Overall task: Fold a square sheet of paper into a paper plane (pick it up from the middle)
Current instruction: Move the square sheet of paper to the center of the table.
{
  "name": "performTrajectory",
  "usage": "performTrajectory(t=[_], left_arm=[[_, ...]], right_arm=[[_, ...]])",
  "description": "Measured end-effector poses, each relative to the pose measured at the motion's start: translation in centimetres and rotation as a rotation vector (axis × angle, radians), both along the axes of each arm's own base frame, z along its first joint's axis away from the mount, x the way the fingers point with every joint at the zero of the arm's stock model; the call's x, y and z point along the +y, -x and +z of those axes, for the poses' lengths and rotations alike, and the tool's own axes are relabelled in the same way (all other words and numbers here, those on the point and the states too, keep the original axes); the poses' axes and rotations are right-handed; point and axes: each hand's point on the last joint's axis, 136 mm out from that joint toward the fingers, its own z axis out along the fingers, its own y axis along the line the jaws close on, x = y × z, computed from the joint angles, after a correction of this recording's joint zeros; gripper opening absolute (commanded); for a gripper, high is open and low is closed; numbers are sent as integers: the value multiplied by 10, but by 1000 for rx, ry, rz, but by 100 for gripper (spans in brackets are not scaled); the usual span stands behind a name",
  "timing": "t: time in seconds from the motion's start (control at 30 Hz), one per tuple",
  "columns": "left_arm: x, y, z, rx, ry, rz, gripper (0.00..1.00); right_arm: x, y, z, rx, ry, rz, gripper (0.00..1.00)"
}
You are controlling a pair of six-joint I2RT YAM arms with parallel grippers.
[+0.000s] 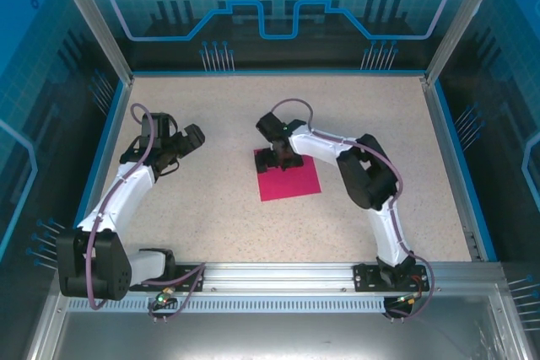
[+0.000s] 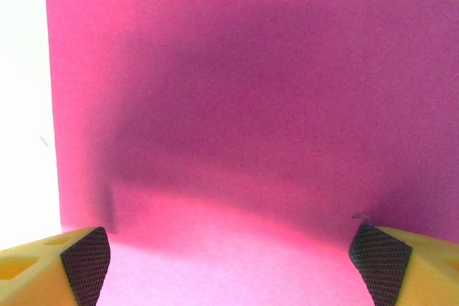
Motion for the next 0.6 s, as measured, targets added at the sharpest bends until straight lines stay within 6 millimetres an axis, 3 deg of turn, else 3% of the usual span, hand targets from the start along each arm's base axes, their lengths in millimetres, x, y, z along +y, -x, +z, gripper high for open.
performTrajectory(t=[0.23,0.37,0.6], left_arm=[[-3,0,0,0,23,-5,99],[-10,2,-8,23,78,-3,99],[-35,4,-32,103,180,-62,99]], right_arm=[[-49,61,-3,49,112,2,94],[-60,74,3,76,127,-2,99],[-69,80,29,54,66,-19,99]])
